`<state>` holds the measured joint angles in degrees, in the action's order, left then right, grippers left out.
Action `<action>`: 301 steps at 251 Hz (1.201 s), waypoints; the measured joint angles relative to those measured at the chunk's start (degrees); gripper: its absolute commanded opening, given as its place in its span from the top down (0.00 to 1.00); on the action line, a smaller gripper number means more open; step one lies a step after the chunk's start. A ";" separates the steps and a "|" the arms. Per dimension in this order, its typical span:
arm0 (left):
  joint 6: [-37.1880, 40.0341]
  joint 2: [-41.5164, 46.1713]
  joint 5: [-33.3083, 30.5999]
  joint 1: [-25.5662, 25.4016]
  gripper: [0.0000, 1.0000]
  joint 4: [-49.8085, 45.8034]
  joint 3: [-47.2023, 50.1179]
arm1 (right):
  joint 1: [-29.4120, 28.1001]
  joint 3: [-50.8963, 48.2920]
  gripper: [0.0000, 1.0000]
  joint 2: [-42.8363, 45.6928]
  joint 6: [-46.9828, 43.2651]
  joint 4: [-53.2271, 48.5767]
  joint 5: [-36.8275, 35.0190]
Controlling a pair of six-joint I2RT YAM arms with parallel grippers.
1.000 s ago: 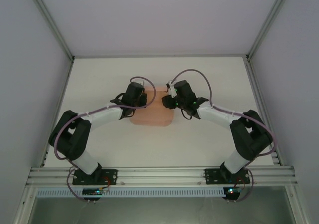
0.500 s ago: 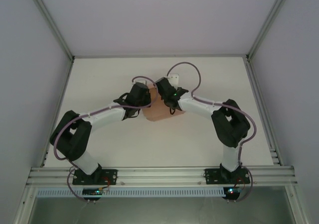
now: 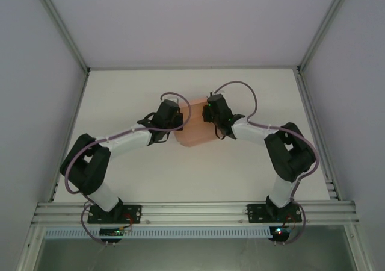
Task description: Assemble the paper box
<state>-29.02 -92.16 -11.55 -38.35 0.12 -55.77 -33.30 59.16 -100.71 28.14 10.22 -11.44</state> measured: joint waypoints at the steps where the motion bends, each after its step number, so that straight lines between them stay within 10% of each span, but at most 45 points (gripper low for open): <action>1: 0.00 0.02 0.00 0.00 1.00 0.00 0.00 | 0.02 -0.07 0.87 0.00 -0.07 0.11 0.04; 11: 0.13 0.02 -0.04 0.09 1.00 0.02 0.00 | 0.09 -0.61 1.00 0.02 -0.68 1.07 0.63; 80: 0.61 0.00 0.39 -0.04 1.00 0.31 0.00 | -1.07 -0.72 1.00 -0.02 -3.58 0.04 -5.07; 222: -1.53 -2.91 3.74 -0.94 1.00 3.10 -2.19 | -5.51 24.02 1.00 -12.48 20.33 -37.29 -30.84; 301: -2.16 -2.91 2.75 -0.87 1.00 0.79 -2.60 | -3.17 2.93 0.79 -3.41 1.07 -5.99 -18.73</action>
<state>-31.18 -95.07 -8.80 -39.22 0.91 -58.37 -36.47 62.08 -104.12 29.21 4.23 -30.17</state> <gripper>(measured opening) 0.088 0.158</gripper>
